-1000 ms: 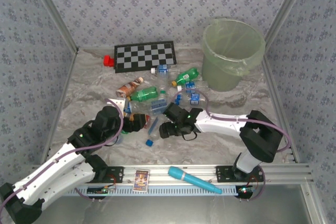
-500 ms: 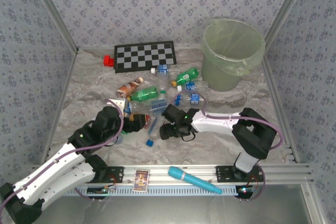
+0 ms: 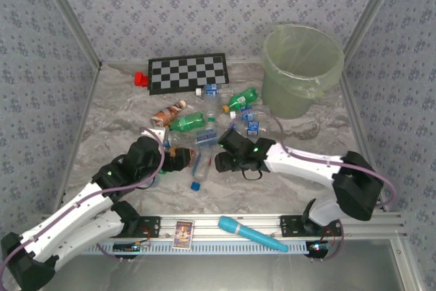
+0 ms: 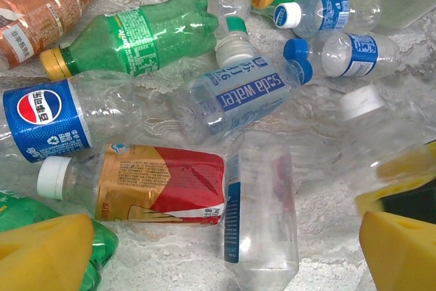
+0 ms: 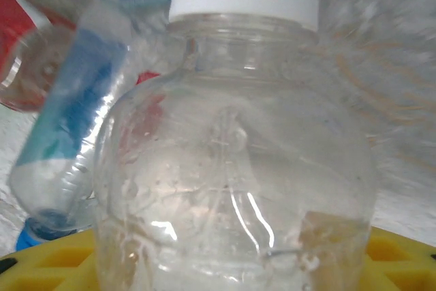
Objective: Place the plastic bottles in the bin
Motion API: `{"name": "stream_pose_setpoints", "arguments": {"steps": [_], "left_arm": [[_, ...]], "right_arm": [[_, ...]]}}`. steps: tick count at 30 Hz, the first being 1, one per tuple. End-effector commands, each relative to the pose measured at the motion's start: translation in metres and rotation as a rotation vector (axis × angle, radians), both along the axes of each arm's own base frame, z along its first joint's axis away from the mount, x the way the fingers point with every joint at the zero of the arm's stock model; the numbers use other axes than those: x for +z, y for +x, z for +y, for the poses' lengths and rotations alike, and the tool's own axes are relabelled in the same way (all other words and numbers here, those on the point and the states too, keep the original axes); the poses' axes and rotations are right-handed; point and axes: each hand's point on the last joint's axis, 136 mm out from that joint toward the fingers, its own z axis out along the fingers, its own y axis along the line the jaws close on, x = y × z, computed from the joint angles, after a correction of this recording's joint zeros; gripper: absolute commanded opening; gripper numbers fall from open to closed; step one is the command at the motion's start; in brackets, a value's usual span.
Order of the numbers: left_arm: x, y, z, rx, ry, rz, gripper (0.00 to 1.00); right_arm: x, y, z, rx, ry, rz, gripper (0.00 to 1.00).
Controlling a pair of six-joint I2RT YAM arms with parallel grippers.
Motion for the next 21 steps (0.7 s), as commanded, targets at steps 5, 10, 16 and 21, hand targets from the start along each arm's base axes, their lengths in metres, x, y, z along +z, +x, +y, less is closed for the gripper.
{"name": "stream_pose_setpoints", "arguments": {"steps": [5, 10, 16, 21], "left_arm": [[0.038, 0.005, -0.019, -0.045, -0.103, -0.056, 1.00], [0.048, 0.004, -0.024, -0.062, -0.135, -0.064, 1.00], [0.055, 0.002, -0.022, -0.063, -0.153, -0.081, 1.00], [0.053, -0.001, -0.019, -0.060, -0.165, -0.089, 1.00]], "right_arm": [[0.061, 0.022, -0.052, -0.086, -0.033, -0.162, 0.62], [0.114, 0.039, -0.088, -0.135, -0.006, -0.284, 0.60], [0.180, 0.057, -0.127, -0.216, 0.045, -0.403, 0.59], [0.236, 0.074, -0.151, -0.278, 0.073, -0.509, 0.59]]}}
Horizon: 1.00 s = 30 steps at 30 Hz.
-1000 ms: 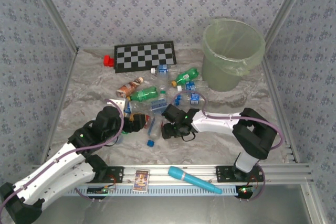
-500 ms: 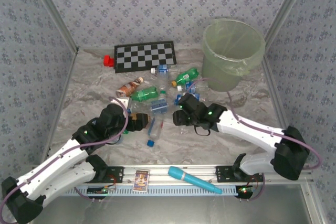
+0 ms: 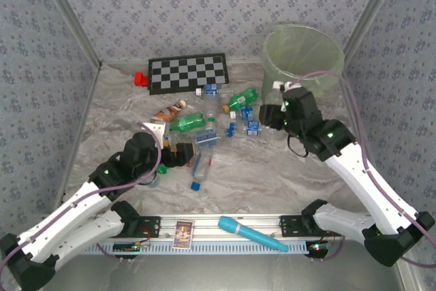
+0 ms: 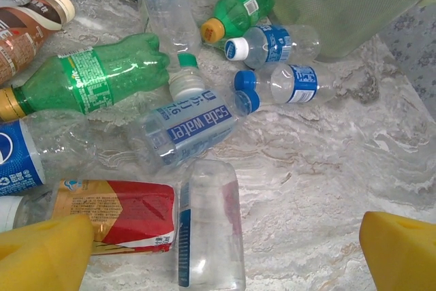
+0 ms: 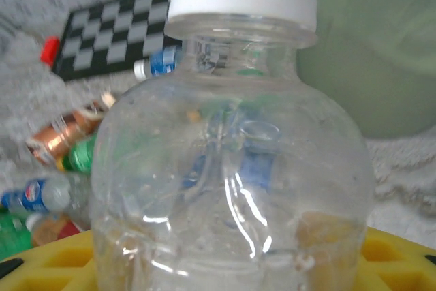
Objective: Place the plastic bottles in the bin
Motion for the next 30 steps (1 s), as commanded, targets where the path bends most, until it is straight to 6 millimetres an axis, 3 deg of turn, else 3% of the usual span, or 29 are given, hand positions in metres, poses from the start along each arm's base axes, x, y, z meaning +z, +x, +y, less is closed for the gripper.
{"name": "stream_pose_setpoints", "arguments": {"steps": [1, 7, 14, 22, 30], "left_arm": [[0.015, -0.003, -0.002, -0.009, -0.055, -0.033, 1.00], [0.024, -0.010, 0.006, -0.006, -0.079, -0.063, 1.00], [0.027, -0.017, 0.016, 0.002, -0.091, -0.086, 1.00], [0.031, -0.028, 0.029, 0.018, -0.111, -0.096, 1.00], [0.034, -0.033, 0.038, 0.032, -0.102, -0.106, 1.00]], "right_arm": [[0.032, 0.005, -0.019, -0.021, -0.029, -0.059, 0.59], [0.081, 0.036, -0.046, -0.106, 0.037, -0.129, 0.59], [0.111, 0.087, -0.080, -0.208, 0.081, -0.146, 0.59], [0.098, 0.147, -0.116, -0.302, 0.089, -0.067, 0.59], [0.067, 0.177, -0.128, -0.330, 0.053, 0.026, 0.60]]}}
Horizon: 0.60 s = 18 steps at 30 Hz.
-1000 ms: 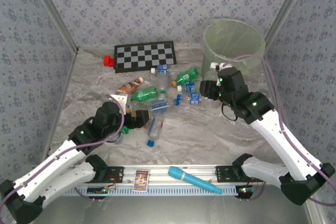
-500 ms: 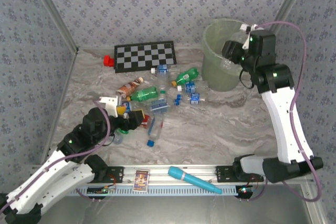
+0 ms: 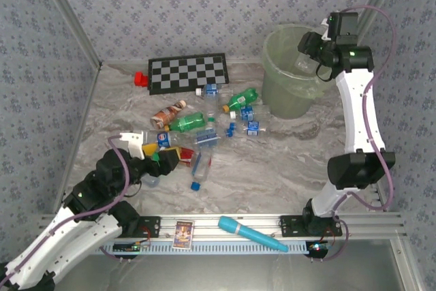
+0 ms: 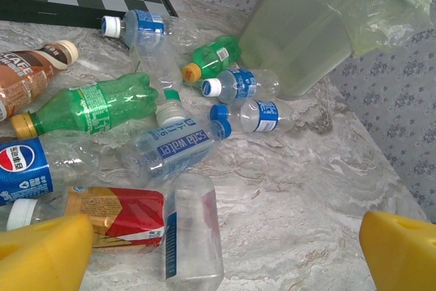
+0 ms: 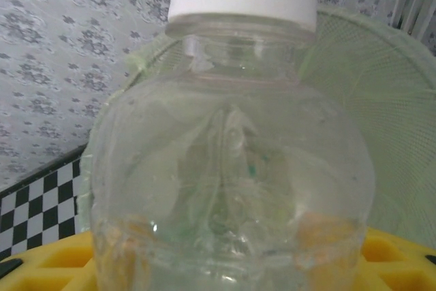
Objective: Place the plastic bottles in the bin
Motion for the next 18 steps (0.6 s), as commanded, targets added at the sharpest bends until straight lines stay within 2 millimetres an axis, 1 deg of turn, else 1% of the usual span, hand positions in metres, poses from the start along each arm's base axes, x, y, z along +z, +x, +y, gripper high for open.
{"name": "stream_pose_setpoints", "arguments": {"steps": [1, 3, 5, 6, 9, 10, 11, 15, 18], "left_arm": [[0.002, -0.001, 0.007, 0.023, 0.017, -0.001, 1.00], [0.004, -0.002, 0.008, 0.024, 0.018, -0.005, 1.00], [0.005, -0.002, 0.009, 0.025, 0.021, -0.008, 1.00], [0.006, -0.002, 0.009, 0.026, 0.022, -0.011, 1.00], [0.007, -0.002, 0.010, 0.027, 0.028, -0.011, 1.00], [0.007, -0.002, 0.010, 0.027, 0.029, -0.010, 1.00], [0.007, -0.002, 0.009, 0.026, 0.031, -0.008, 1.00], [0.007, 0.000, 0.008, 0.029, 0.030, -0.004, 1.00], [0.003, 0.002, 0.005, 0.028, 0.034, 0.007, 1.00]], "right_arm": [[0.001, -0.001, -0.002, 0.007, -0.007, 0.020, 0.60], [-0.003, 0.001, -0.004, 0.006, -0.007, 0.039, 0.62], [-0.004, 0.002, -0.005, 0.001, -0.015, 0.042, 0.65], [-0.004, 0.002, -0.006, -0.002, -0.020, 0.040, 0.69], [0.002, 0.001, -0.005, 0.003, -0.016, 0.024, 0.84], [0.006, 0.000, -0.005, 0.005, -0.021, 0.013, 0.97], [0.009, -0.001, -0.004, 0.010, -0.021, 0.004, 1.00], [0.025, -0.011, 0.005, 0.029, -0.025, -0.034, 1.00], [0.035, -0.020, 0.018, 0.059, -0.031, -0.063, 1.00]]}}
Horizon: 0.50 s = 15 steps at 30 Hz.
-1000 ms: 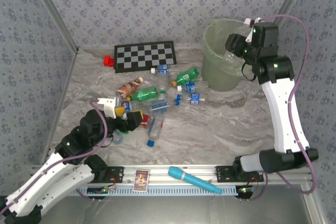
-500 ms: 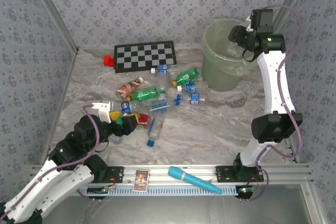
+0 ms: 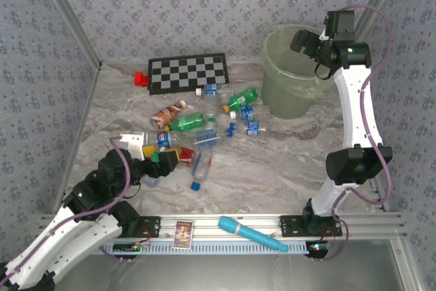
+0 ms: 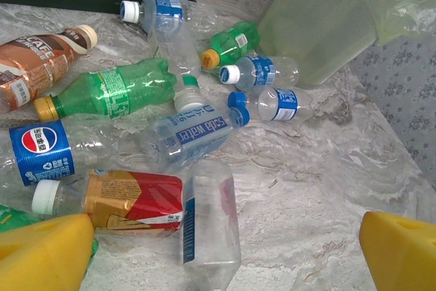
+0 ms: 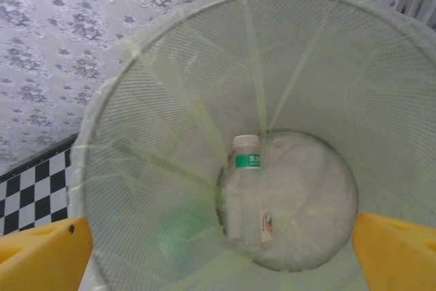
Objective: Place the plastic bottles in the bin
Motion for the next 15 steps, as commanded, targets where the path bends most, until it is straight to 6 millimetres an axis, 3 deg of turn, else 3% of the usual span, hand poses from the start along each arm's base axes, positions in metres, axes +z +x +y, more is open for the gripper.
{"name": "stream_pose_setpoints", "arguments": {"steps": [1, 7, 15], "left_arm": [[0.015, 0.003, -0.001, 0.005, -0.015, -0.027, 1.00], [0.004, 0.009, -0.008, 0.006, -0.010, 0.000, 1.00], [-0.013, 0.017, -0.011, 0.030, 0.022, 0.028, 1.00]], "right_arm": [[0.037, -0.024, 0.016, 0.048, -0.016, -0.095, 1.00], [0.031, -0.053, 0.063, 0.161, -0.027, -0.137, 1.00], [-0.011, -0.097, 0.133, 0.342, -0.035, -0.105, 1.00]]}}
